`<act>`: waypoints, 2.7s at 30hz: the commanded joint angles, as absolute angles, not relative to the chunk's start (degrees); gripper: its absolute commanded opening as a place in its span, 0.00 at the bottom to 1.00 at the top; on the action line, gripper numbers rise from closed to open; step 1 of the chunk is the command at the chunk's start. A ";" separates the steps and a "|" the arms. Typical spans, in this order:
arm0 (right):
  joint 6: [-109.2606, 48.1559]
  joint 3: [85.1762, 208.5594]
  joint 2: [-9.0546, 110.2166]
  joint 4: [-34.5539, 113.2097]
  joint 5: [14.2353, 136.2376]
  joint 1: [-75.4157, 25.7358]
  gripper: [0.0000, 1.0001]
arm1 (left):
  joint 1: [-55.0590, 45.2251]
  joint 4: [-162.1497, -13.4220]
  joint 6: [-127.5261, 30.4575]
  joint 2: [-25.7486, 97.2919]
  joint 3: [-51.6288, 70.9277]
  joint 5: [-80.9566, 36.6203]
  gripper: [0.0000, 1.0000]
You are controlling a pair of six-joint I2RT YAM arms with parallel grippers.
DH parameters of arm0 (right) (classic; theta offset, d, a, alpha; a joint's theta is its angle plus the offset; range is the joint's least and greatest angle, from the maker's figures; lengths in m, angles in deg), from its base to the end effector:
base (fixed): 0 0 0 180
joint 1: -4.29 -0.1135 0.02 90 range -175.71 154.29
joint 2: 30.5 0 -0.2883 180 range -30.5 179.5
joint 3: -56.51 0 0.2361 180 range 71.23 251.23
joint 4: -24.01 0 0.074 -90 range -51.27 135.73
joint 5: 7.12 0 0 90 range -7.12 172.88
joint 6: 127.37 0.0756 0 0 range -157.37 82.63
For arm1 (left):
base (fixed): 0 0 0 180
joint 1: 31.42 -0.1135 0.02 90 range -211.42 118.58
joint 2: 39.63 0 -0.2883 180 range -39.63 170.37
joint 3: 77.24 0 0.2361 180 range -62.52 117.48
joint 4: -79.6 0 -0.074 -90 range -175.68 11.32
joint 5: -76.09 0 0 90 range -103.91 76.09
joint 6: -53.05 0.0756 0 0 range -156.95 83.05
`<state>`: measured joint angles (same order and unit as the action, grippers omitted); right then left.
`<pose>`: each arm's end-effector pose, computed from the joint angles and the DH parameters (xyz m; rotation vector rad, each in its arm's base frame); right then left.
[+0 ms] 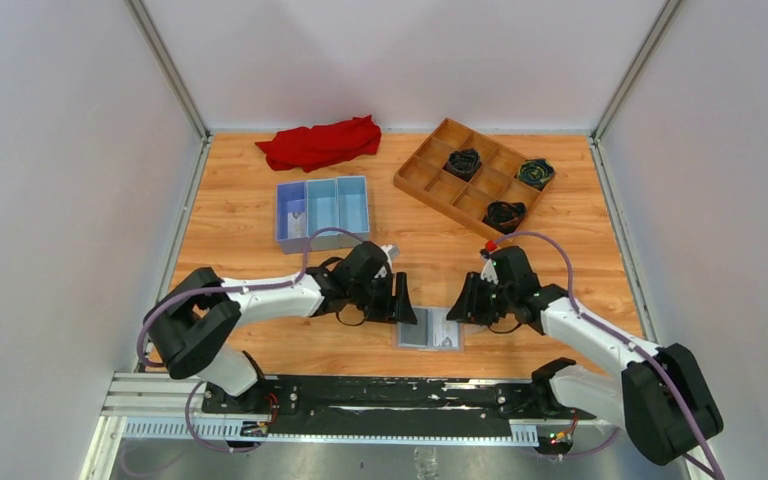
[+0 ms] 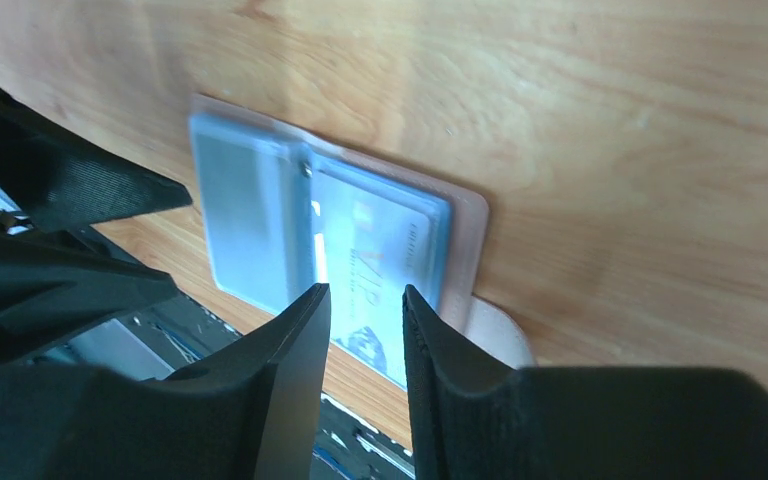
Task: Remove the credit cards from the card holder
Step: Remove the credit card from the card holder.
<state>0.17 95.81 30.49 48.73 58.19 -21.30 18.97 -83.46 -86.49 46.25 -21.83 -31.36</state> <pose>0.1649 0.1140 0.1750 0.0431 2.5379 1.0008 0.1749 -0.2469 0.1738 0.1807 2.6857 -1.0671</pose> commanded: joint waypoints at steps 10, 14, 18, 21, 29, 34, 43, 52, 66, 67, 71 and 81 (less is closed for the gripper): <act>-0.44 91.74 35.00 47.92 58.44 -20.67 0.37 | 20.72 -85.16 -84.98 51.82 -18.33 -34.70 0.61; 0.10 91.12 35.57 46.85 57.84 -20.67 0.36 | 21.91 -85.15 -84.94 52.26 -16.55 -34.76 0.61; 0.41 90.54 35.45 46.24 57.92 -20.67 0.36 | 23.15 -85.15 -85.35 51.93 -14.66 -34.97 0.60; 0.66 90.24 35.91 45.80 57.45 -20.67 0.36 | 24.19 -85.11 -85.72 51.70 -13.20 -35.25 0.60; 1.21 89.47 34.79 45.77 57.56 -20.65 0.36 | 26.85 -85.15 -86.07 53.49 -8.03 -36.88 0.60; 1.05 90.16 32.24 48.67 58.82 -20.58 0.36 | 27.96 -85.15 -86.09 55.59 -6.02 -37.62 0.60; 0.36 92.51 17.82 58.83 66.60 -20.59 0.39 | 28.12 -85.15 -85.65 58.10 -3.92 -38.23 0.60; -0.35 94.07 12.53 62.51 68.23 -20.51 0.41 | 28.02 -84.75 -85.98 55.09 -5.88 -35.65 0.60; -1.76 97.22 22.39 53.37 56.66 -23.80 0.42 | 24.66 -85.42 -89.92 52.50 -14.02 -33.12 0.60; -1.54 97.11 23.48 52.32 55.73 -23.95 0.42 | 24.65 -85.44 -90.03 52.86 -14.19 -33.07 0.60; -0.85 96.31 27.23 48.70 53.38 -24.36 0.41 | 24.20 -87.28 -90.28 54.39 -15.53 -32.96 0.59; -1.11 93.79 31.32 45.60 54.93 -24.36 0.40 | 22.81 -90.90 -91.78 56.78 -19.32 -32.52 0.49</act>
<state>-0.96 95.86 29.86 47.55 55.26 -23.50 23.26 -88.58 -91.00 55.76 -18.05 -33.72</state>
